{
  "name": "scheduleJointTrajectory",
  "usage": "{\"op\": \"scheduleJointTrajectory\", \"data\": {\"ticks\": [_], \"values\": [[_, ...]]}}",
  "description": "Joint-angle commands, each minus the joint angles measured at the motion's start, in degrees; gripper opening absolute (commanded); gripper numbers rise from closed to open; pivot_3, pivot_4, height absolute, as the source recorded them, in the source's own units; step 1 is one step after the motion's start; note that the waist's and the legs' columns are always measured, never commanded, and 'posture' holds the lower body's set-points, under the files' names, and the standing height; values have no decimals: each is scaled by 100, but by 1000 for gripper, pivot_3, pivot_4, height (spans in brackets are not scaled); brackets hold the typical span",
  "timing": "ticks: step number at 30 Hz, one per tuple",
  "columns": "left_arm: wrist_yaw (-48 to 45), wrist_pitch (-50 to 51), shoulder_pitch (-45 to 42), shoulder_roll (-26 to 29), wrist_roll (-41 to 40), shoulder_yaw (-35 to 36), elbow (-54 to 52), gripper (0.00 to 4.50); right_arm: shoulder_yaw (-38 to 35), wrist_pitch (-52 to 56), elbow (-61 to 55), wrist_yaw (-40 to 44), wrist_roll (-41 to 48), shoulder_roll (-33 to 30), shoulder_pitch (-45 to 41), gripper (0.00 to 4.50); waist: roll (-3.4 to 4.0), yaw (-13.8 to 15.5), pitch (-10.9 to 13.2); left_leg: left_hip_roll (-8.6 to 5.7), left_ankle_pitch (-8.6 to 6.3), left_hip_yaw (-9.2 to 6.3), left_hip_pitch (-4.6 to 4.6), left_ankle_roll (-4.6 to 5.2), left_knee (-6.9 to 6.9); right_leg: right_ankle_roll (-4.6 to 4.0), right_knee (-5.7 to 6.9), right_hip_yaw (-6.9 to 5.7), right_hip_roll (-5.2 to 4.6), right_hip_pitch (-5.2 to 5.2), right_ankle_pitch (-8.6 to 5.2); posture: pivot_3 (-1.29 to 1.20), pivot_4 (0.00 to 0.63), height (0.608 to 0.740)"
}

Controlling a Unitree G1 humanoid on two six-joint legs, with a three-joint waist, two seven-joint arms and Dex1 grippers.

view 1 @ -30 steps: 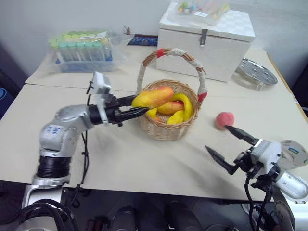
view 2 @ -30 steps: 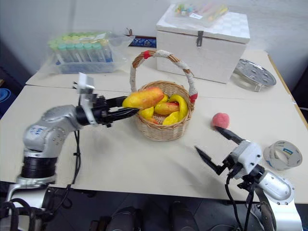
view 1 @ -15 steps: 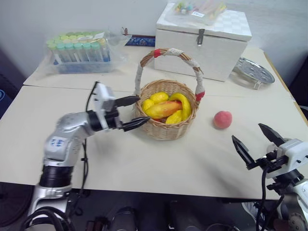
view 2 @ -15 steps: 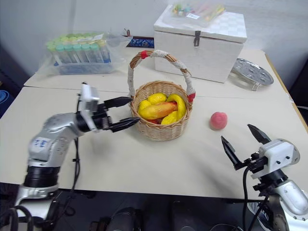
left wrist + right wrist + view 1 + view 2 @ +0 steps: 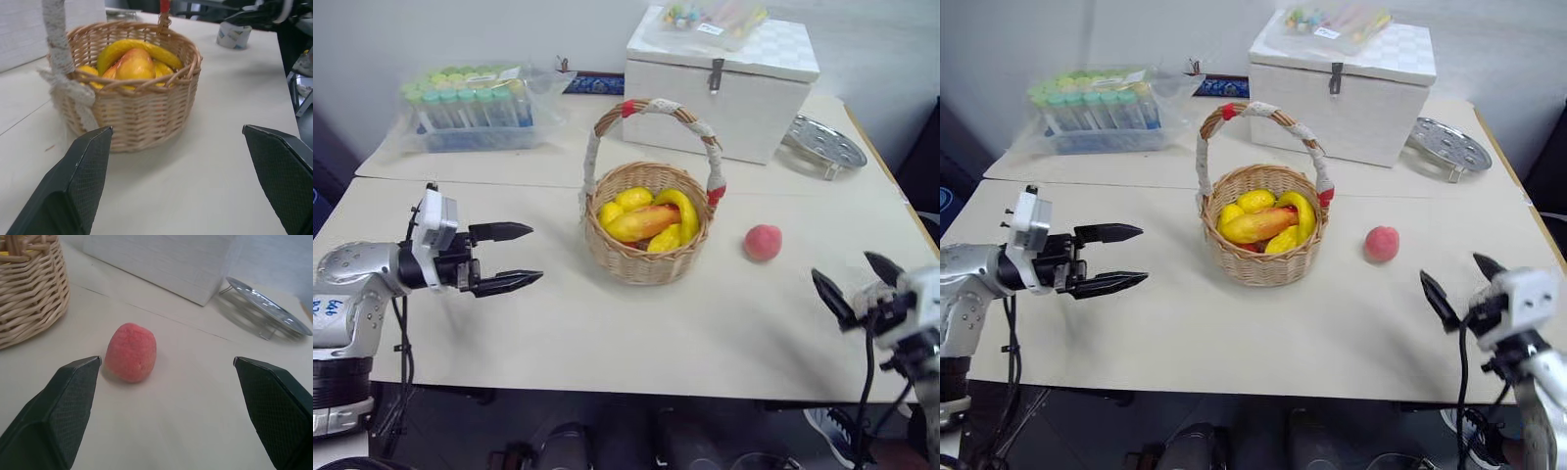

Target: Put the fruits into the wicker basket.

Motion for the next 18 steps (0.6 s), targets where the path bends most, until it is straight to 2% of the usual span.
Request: {"op": "scheduleJointTrajectory", "data": {"ticks": [1, 3, 7, 10, 18], "values": [[98, -163, 48, -133, -72, -3, -302, 4458, 233, 862, 545, 312, 348, -505, -787, 4500, 1, -17, 1, -1, 1, 1, 1, -1, -6, 0, -1, 0, 0, -2, 0, 0, 150, 740], [137, -155, 68, -204, -95, -36, -386, 4458, 486, 1395, 909, 635, 539, -778, -1341, 4500, 2, -28, 1, 0, 2, 0, -2, -2, -14, -1, -5, 0, 2, -8, -1, 0, 150, 740], [107, -177, 82, -284, -116, -133, -456, 4458, 1234, 1960, 1903, 707, 46, -1161, -2459, 4500, 2, -50, 2, 0, 0, 2, -11, 1, -9, 0, -16, 2, -2, -12, 0, 0, 150, 740], [102, -200, 72, -371, -140, -215, -534, 4458, 1820, 1935, 2807, 830, -354, -1051, -3449, 4500, 4, -68, 3, 0, 1, 3, -11, 2, -4, 0, -15, 2, -4, -12, 0, 0, 150, 740], [111, -109, 127, -385, -182, -292, -661, 4458, 2471, 1905, 4321, 1618, -706, -694, -4542, 4500, 6, -62, 4, 2, 1, 4, -40, 1, 2, 0, 0, 1, -4, -47, 0, 0, 150, 740]]}}
